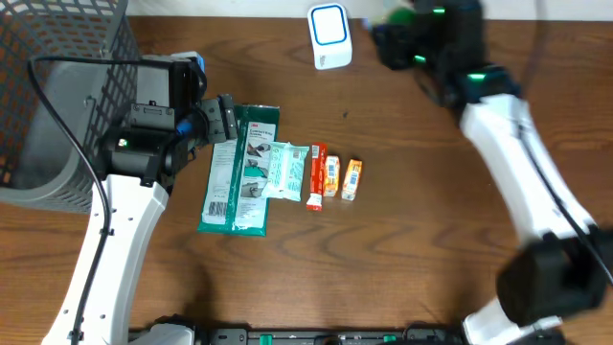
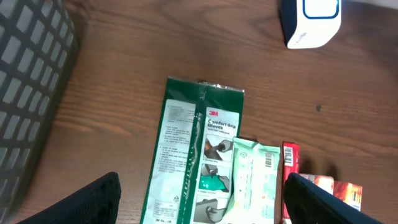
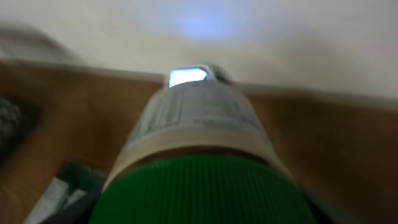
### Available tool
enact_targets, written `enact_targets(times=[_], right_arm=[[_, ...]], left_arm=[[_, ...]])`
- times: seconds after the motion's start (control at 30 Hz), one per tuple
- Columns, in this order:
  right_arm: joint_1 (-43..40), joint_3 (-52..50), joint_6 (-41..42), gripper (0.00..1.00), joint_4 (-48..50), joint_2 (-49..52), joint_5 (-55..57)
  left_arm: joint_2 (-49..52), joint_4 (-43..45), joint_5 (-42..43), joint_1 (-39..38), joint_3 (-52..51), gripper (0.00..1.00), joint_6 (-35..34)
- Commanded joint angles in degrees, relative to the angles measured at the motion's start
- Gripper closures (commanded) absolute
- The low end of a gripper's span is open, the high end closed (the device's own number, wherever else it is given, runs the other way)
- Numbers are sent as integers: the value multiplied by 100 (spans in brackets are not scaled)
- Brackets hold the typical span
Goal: Scan the item barcode
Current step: 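Move the bottle right and set it down at the table's right edge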
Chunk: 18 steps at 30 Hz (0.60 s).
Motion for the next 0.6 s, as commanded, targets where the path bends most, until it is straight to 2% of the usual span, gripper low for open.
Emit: enact_targets(times=[0.0,0.13,0.23,0.57], right_arm=[[-490,28,-236,99,-1176,-345,389],[-1143,28,-236,99,-2817,-352,927],[-1703,-9,-236,99,-3480,-216,1241],[-2981,-951,-234,99,-2927,343,1180]], left_arm=[[2,-4,-28,-2,-9,16,-35],[2,-7,-28,-2,-9,16,-35],[2,-4,-28,-2,-9,16,-35],[2,-4,-28,-2,-9,16,-35]])
